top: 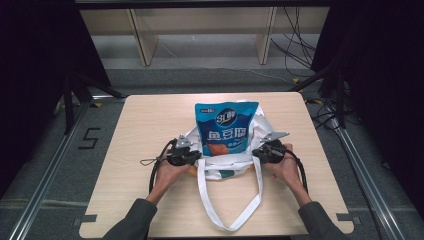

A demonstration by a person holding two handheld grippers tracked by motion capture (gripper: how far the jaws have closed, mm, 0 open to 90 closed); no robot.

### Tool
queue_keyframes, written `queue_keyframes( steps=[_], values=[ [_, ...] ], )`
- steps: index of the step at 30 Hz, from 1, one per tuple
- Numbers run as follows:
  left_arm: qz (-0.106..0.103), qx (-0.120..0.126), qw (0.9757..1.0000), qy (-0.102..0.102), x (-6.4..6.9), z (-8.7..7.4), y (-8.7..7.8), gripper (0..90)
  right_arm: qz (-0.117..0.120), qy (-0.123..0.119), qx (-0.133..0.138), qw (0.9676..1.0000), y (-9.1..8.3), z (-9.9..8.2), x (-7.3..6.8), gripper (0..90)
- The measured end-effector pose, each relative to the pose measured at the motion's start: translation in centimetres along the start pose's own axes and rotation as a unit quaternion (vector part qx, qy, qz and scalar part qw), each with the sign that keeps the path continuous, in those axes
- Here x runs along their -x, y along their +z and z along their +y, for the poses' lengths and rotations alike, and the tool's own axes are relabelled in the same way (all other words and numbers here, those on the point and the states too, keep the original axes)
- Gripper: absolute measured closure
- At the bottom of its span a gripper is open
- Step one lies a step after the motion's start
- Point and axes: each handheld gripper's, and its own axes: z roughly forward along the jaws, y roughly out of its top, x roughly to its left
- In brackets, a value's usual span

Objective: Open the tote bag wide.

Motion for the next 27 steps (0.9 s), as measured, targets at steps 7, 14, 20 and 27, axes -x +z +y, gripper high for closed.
queue_keyframes(
  steps=[7,14,20,27],
  values=[
    [-0.009,0.022,0.9997,-0.005,0.2,1.0,-1.3,72.3,-0.002,0.012,0.028,0.9995,-1.9,0.6,0.3,70.0],
    [-0.011,0.051,0.9982,-0.029,0.1,1.4,-3.3,55.0,-0.017,0.030,0.066,0.9972,-4.5,1.2,0.6,58.3],
    [0.001,0.056,0.9978,-0.036,-0.4,1.1,-4.9,46.6,-0.026,0.036,0.094,0.9946,-6.0,1.1,1.1,51.0],
    [0.002,0.048,0.9981,-0.038,-1.0,0.6,-6.3,40.7,-0.024,0.025,0.098,0.9946,-6.9,0.9,0.5,48.9]
  ],
)
